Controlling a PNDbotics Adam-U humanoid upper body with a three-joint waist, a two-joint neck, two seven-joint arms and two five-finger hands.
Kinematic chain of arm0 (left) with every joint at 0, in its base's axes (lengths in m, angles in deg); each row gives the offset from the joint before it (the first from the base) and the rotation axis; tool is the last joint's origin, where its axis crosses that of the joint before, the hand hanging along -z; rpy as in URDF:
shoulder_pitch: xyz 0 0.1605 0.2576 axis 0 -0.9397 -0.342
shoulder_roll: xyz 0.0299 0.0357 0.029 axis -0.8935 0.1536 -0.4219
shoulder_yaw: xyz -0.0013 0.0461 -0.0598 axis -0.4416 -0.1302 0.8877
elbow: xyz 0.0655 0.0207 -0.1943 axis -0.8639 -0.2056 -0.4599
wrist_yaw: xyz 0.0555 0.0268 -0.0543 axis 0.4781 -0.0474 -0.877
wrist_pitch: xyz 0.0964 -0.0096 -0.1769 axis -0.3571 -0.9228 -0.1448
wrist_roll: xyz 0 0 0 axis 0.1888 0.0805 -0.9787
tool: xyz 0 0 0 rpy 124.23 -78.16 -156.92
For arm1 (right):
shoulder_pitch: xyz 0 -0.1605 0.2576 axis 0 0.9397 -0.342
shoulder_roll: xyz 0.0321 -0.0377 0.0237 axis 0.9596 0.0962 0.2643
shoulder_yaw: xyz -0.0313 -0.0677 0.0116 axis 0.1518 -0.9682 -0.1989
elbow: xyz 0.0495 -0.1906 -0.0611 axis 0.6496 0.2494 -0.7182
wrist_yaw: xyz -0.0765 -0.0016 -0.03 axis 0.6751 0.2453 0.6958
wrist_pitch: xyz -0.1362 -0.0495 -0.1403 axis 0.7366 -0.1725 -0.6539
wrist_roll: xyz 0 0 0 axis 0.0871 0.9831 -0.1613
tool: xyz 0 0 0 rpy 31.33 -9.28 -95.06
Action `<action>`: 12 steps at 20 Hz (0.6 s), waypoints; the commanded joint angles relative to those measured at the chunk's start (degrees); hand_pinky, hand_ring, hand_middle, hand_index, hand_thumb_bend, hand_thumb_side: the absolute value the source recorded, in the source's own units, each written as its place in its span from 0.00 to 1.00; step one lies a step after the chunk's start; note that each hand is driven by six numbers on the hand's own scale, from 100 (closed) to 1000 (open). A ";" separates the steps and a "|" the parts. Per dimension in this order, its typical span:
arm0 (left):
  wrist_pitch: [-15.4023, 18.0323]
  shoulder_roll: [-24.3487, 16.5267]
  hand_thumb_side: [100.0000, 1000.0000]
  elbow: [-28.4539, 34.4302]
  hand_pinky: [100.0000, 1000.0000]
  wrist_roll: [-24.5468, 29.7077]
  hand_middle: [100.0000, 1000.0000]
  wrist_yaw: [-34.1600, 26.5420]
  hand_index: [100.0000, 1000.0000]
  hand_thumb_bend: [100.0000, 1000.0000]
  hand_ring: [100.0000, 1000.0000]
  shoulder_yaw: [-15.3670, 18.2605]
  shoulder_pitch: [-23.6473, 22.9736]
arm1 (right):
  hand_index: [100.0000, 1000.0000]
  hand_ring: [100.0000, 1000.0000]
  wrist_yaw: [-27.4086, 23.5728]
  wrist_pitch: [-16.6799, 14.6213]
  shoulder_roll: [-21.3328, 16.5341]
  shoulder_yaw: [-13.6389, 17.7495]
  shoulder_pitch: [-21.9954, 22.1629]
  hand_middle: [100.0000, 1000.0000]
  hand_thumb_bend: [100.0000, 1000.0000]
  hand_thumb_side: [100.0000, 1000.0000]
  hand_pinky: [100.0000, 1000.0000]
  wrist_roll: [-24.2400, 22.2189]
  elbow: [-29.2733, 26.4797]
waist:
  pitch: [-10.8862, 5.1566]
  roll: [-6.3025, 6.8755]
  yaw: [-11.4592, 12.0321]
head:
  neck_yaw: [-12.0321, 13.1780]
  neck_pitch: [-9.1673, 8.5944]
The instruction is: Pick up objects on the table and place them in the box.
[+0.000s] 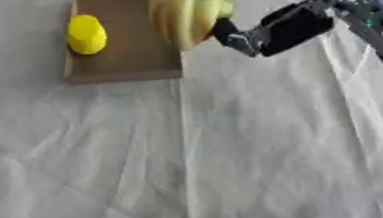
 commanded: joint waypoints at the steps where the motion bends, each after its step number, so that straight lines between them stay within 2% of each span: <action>1: 0.06 -0.72 0.57 0.92 0.86 0.60 0.80 -0.38 0.84 0.00 0.89 -0.34 1.09 | 0.63 0.77 1.28 -1.11 1.87 -0.40 -4.77 0.43 0.00 0.00 0.88 -0.41 7.34 | -0.96 0.30 0.38 | -0.95 -1.03; 4: 0.10 -0.45 0.57 0.92 0.86 1.07 0.80 -0.77 0.84 0.00 0.89 -0.75 1.67 | 0.63 0.77 4.85 -3.45 6.03 -1.33 -9.89 0.44 0.00 0.00 0.87 -0.39 15.02 | -0.84 0.40 1.10 | -2.23 -1.04; 7: 0.22 -0.08 0.57 0.92 0.86 1.67 0.80 -1.27 0.84 0.00 0.89 -1.32 2.33 | 0.63 0.77 10.52 -6.72 11.04 -1.93 -14.93 0.44 0.00 0.00 0.87 0.33 24.44 | -0.79 0.66 2.02 | -3.96 -0.91; 12: 0.16 0.53 0.57 0.92 0.86 2.42 0.80 -1.97 0.85 0.00 0.89 -1.84 3.00 | 0.65 0.79 19.87 -11.22 16.80 -1.24 -18.74 0.47 0.00 0.00 0.87 2.04 37.43 | -0.75 0.72 3.20 | -6.09 -0.86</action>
